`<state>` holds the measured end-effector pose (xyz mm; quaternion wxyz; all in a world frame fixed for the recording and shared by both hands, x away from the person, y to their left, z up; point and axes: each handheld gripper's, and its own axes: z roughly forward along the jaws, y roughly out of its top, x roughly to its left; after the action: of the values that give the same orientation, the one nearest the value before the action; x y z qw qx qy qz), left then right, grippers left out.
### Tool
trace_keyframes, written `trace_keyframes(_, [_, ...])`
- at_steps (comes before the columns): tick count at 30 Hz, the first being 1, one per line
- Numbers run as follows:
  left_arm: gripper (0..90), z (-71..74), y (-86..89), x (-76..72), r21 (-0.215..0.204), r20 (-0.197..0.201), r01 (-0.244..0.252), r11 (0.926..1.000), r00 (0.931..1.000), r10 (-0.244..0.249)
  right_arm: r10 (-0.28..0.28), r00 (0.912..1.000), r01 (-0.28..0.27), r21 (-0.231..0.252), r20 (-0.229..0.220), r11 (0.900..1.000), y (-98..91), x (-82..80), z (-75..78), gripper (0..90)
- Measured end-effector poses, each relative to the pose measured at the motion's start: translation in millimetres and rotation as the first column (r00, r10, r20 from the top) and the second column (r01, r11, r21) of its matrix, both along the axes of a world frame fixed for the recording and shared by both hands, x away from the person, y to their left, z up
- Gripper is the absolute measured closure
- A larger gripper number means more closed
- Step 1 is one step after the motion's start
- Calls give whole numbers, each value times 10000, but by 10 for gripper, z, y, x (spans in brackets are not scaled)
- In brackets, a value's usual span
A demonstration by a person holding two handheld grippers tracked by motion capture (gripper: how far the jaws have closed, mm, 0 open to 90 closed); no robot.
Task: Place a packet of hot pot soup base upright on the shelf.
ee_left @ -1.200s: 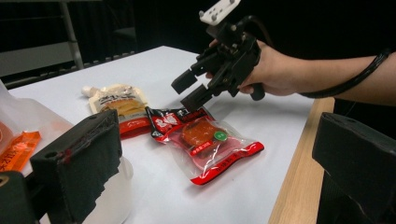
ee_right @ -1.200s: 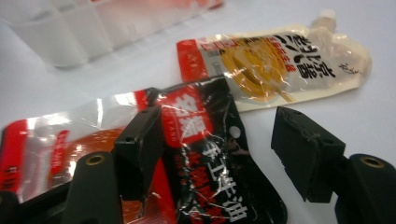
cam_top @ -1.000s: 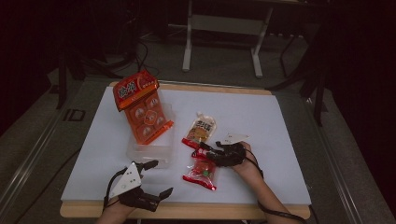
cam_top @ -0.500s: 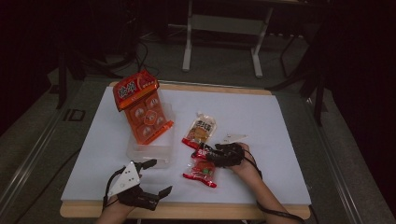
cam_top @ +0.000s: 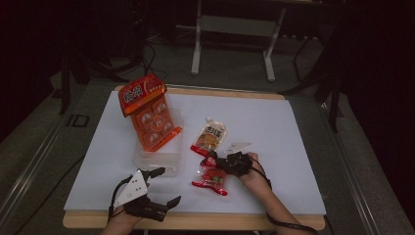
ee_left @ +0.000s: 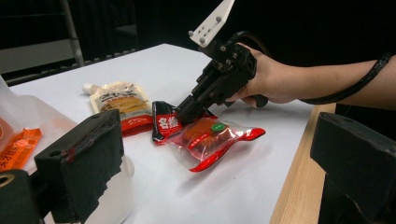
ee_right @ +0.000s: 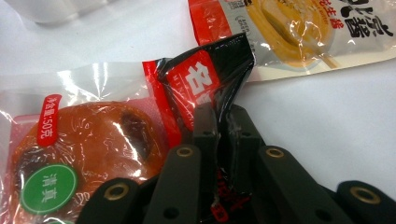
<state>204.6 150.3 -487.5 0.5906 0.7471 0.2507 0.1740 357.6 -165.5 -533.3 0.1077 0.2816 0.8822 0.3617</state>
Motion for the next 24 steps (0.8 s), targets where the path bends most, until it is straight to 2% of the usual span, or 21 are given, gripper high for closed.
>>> trace_keyframes(7, [31,1,22,2,-155,-28,-25,9999,10000,24,-129,9998,130,-68,174,9999,16,-42,52,861])
trace_keyframes(11, [31,4,18,4,205,139,-91,9997,9999,89,-60,9994,60,4,339,10000,4,-81,129,866])
trace_keyframes(16, [41,8,12,8,303,1,-88,9995,10000,88,90,9981,-104,227,602,9997,-12,-148,247,872])
trace_keyframes(24, [40,42,11,-2,187,-42,-116,9998,9999,117,420,9908,-477,415,1284,9980,-13,-312,462,880])
